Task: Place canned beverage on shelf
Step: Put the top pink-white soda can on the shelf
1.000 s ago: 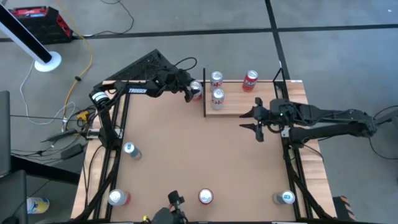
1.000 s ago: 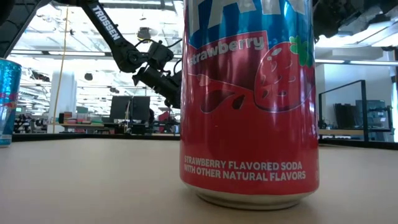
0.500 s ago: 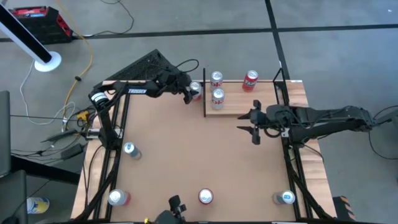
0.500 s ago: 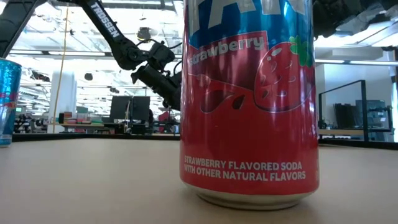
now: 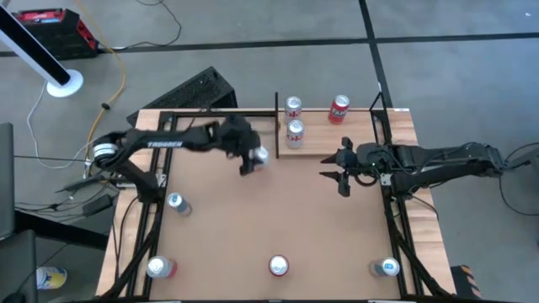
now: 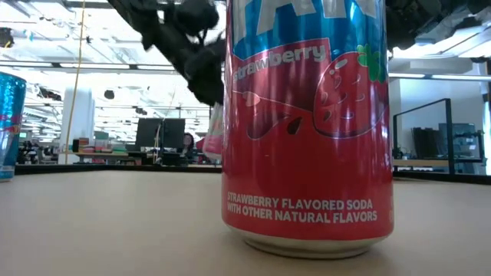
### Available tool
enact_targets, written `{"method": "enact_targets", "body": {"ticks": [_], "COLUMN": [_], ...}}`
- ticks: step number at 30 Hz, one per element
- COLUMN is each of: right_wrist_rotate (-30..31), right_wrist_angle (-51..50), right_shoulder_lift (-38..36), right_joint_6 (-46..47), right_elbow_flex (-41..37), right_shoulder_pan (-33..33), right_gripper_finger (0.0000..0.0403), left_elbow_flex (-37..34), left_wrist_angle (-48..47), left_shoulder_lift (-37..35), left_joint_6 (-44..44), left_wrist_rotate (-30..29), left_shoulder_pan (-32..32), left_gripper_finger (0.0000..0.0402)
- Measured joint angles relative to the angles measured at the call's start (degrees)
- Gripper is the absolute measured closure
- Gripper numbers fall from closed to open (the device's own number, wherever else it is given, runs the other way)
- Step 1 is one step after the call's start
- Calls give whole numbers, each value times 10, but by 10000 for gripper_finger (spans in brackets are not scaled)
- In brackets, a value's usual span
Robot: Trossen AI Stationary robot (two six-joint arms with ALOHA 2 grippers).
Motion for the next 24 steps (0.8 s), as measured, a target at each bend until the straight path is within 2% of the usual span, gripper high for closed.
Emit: {"method": "enact_targets", "body": {"ticks": [3, 6, 9, 12, 18, 24], "right_wrist_rotate": [13, 27, 41, 46, 46, 46], "right_wrist_angle": [-4, -5, -5, -6, -15, -14], "right_shoulder_lift": [1, 0, -1, 0, 1, 1], "right_joint_6": [7, 7, 9, 8, 8, 14], "right_elbow_flex": [0, 0, 0, 0, 0, 0], "right_shoulder_pan": [13, 27, 41, 49, 55, 55], "right_gripper_finger": [201, 201, 201, 201, 201, 201], "left_elbow_flex": [-22, -28, -23, -22, 60, 153], "left_wrist_angle": [28, 112, 237, 300, 308, 219], "left_shoulder_lift": [-14, -12, 15, 59, 147, 230], "left_joint_6": [-14, 0, 8, 1, -34, -41], "left_wrist_rotate": [-37, -77, -107, -111, -115, -120], "left_shoulder_pan": [-87, -156, -183, -183, -162, -157], "left_gripper_finger": [134, 134, 134, 134, 134, 134]}}
